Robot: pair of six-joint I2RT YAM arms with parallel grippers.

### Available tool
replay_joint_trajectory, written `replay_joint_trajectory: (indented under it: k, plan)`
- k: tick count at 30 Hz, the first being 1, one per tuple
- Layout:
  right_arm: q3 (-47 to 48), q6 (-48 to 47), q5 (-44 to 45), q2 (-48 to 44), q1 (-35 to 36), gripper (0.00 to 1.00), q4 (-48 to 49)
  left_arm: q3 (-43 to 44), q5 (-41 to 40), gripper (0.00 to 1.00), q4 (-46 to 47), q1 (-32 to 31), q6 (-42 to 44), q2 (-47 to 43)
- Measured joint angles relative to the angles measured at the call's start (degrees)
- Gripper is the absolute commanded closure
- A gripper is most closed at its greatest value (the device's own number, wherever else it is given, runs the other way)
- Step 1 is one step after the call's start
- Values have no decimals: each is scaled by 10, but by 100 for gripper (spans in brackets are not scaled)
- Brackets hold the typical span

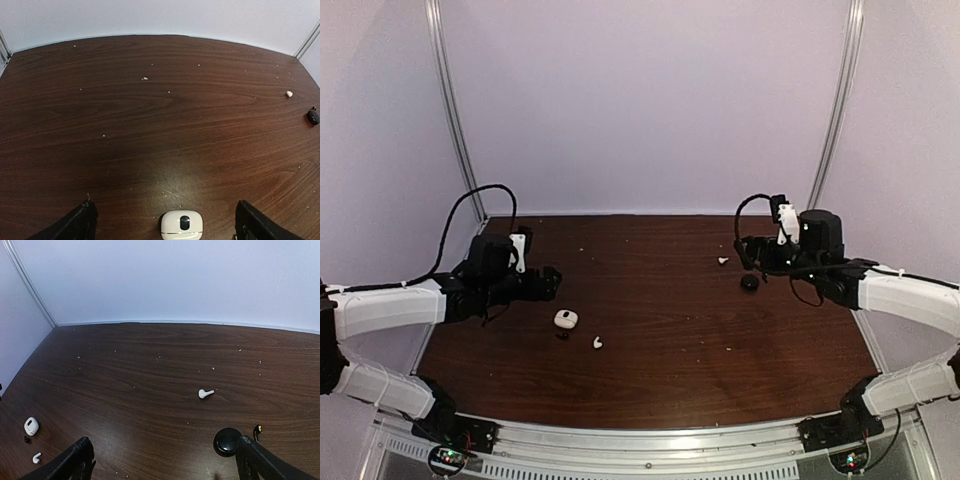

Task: Insert the wireless bluetooth earbuds into the charging case
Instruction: Move the right earbud to the center of the board.

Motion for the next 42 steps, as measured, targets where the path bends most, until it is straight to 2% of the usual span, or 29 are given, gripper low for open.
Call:
replay_joint_trajectory:
  k: [8,19,24,30,42]
  plan:
    - [138,-12,-34,182,-58,1,-28,4,23,2,2,-1,0,-1]
    - [265,18,-137,410,-136,17,-6,4,54,2,9,-4,1,-7]
    - [292,64,-216,484,-164,23,39,4,66,2,21,-4,1,-14]
    - [330,104,-281,549,-176,23,75,4,74,2,31,-4,1,-22]
    - [421,130,-334,634,-176,26,86,4,76,2,35,-4,1,-29]
